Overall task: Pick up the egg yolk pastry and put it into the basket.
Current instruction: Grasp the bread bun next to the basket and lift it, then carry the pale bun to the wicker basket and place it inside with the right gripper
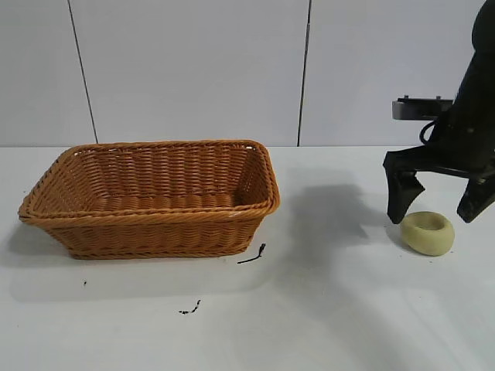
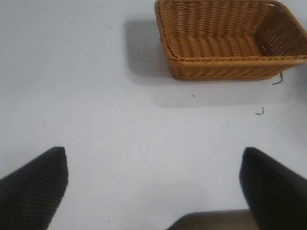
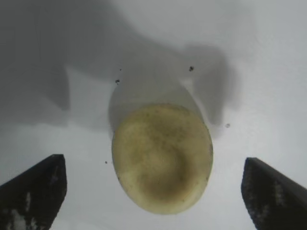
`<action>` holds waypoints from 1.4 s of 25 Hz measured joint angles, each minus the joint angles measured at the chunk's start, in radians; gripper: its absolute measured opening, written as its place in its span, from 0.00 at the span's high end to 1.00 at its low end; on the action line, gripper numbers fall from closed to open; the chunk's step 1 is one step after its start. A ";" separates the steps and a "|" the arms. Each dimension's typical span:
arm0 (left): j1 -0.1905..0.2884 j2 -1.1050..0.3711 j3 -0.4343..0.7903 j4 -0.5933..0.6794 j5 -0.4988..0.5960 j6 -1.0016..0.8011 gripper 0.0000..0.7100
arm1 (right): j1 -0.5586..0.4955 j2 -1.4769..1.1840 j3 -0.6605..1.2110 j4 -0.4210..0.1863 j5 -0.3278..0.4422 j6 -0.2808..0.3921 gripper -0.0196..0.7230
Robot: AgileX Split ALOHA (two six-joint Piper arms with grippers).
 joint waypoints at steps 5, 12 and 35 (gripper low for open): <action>0.000 0.000 0.000 0.000 0.000 0.000 0.02 | 0.000 0.000 -0.002 0.002 0.001 0.000 0.33; 0.000 0.000 0.000 0.000 0.000 0.000 0.02 | 0.000 -0.016 -0.010 0.003 0.027 -0.004 0.72; 0.000 0.000 0.000 0.000 0.000 0.000 0.02 | 0.016 -0.255 -0.434 -0.021 0.393 0.018 0.75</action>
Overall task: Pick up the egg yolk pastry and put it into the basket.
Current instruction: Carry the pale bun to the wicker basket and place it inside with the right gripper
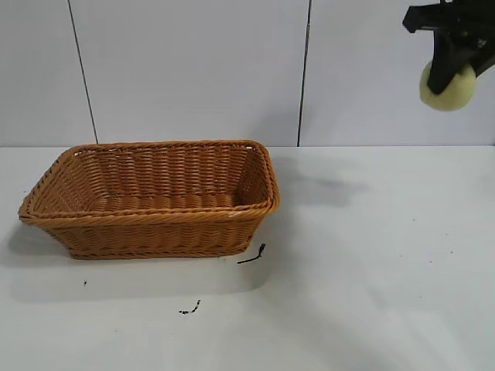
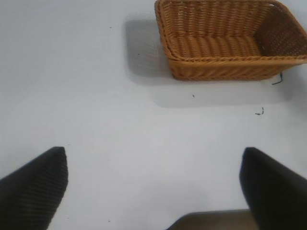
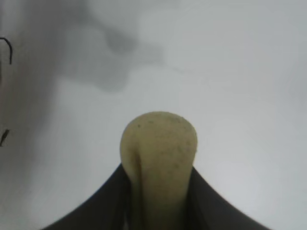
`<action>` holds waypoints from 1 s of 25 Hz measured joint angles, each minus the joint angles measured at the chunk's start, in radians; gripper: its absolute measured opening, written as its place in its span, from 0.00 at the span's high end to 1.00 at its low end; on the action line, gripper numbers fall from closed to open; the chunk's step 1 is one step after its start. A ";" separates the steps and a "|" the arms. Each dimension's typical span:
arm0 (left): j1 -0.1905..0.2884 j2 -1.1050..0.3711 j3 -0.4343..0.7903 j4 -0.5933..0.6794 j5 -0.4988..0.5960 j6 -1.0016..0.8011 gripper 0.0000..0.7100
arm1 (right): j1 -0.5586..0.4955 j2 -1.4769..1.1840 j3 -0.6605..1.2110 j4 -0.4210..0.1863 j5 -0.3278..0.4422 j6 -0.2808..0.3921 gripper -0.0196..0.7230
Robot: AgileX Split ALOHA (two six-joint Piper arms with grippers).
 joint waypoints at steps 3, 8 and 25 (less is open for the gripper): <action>0.000 0.000 0.000 0.000 0.000 0.000 0.02 | 0.087 0.007 -0.051 -0.005 0.006 0.011 0.75; 0.000 0.000 0.000 0.000 0.000 0.000 0.02 | 0.259 0.067 -0.151 -0.006 0.006 0.045 0.75; 0.000 0.000 0.000 0.000 0.000 0.000 0.02 | 0.617 0.478 -0.464 -0.004 -0.035 0.084 0.75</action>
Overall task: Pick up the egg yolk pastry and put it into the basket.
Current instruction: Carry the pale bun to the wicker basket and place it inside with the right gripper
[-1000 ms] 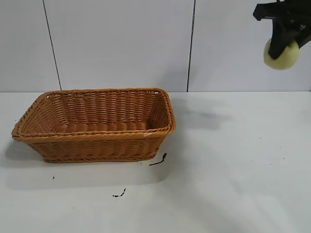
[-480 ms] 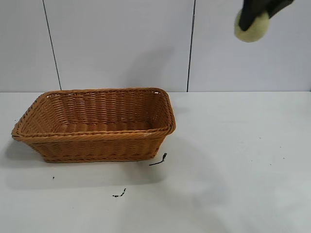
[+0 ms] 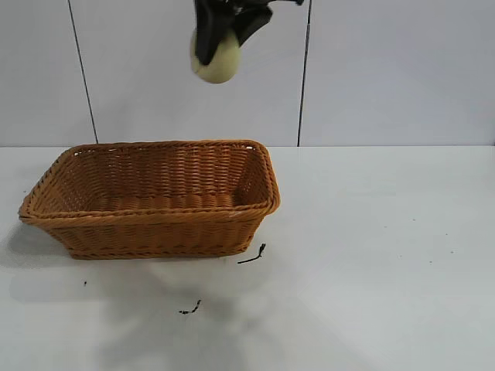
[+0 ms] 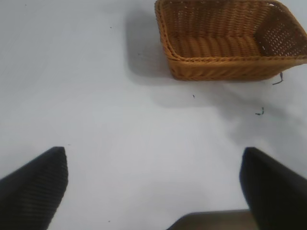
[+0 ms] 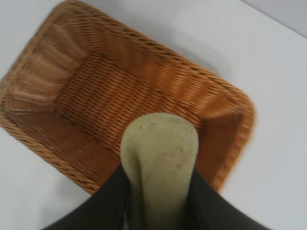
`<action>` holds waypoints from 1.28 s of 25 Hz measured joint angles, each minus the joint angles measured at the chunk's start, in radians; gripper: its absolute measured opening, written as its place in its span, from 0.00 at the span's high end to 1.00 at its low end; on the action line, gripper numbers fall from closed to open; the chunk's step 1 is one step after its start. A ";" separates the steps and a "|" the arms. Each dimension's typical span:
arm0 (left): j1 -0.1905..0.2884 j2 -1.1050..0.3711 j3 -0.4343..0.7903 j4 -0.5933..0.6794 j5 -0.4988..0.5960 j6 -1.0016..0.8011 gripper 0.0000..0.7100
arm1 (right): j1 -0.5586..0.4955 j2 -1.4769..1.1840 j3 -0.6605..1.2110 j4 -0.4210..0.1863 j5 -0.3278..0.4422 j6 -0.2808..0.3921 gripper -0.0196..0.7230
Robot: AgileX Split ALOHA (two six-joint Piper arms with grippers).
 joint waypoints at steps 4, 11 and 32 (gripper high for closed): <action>0.000 0.000 0.000 0.000 0.000 0.000 0.02 | 0.002 0.078 0.000 -0.004 -0.074 0.000 0.75; 0.000 0.000 0.000 0.000 0.000 0.000 0.02 | 0.002 0.161 0.000 -0.025 -0.101 0.000 0.75; 0.000 0.000 0.000 0.000 0.000 0.000 0.02 | 0.000 0.051 -0.180 -0.102 0.016 -0.002 0.12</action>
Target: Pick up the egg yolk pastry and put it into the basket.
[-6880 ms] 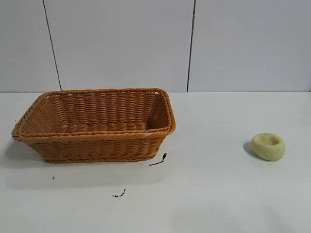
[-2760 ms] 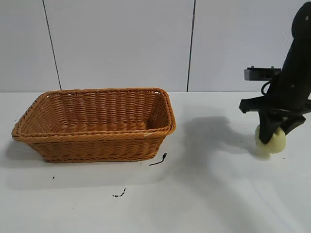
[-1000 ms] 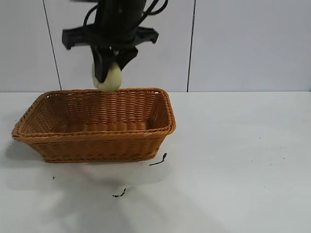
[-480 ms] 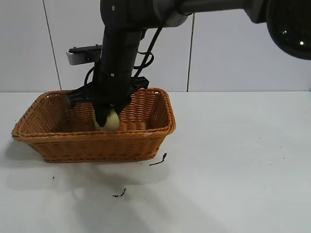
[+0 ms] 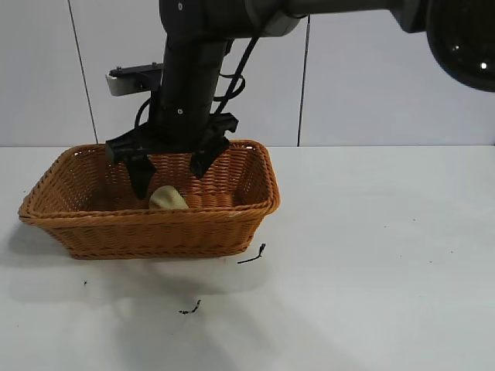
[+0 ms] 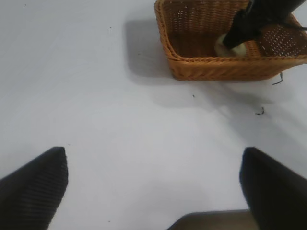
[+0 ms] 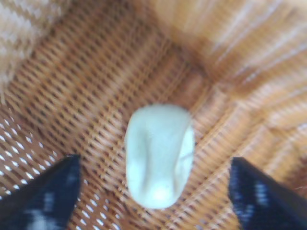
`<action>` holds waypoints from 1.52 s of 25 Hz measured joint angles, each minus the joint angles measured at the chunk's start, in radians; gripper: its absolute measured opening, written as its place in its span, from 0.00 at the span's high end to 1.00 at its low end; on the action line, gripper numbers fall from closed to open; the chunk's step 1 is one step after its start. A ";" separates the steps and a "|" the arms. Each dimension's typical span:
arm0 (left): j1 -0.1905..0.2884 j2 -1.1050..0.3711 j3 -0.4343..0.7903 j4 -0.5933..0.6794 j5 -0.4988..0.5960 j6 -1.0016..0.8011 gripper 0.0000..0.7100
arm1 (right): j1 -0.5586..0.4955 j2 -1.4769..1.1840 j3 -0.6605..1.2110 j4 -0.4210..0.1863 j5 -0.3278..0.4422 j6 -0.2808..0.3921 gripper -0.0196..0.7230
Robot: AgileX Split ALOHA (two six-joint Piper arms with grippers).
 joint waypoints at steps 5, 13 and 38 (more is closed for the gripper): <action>0.000 0.000 0.000 0.000 0.000 0.000 0.02 | -0.046 -0.040 -0.074 -0.013 0.065 -0.030 0.12; 0.000 0.000 0.000 0.000 0.000 0.000 0.02 | -0.251 -0.040 -0.076 0.043 0.078 -0.077 0.12; 0.000 0.000 0.000 0.000 0.000 0.000 0.02 | -0.675 -0.245 0.293 0.043 0.078 -0.074 0.12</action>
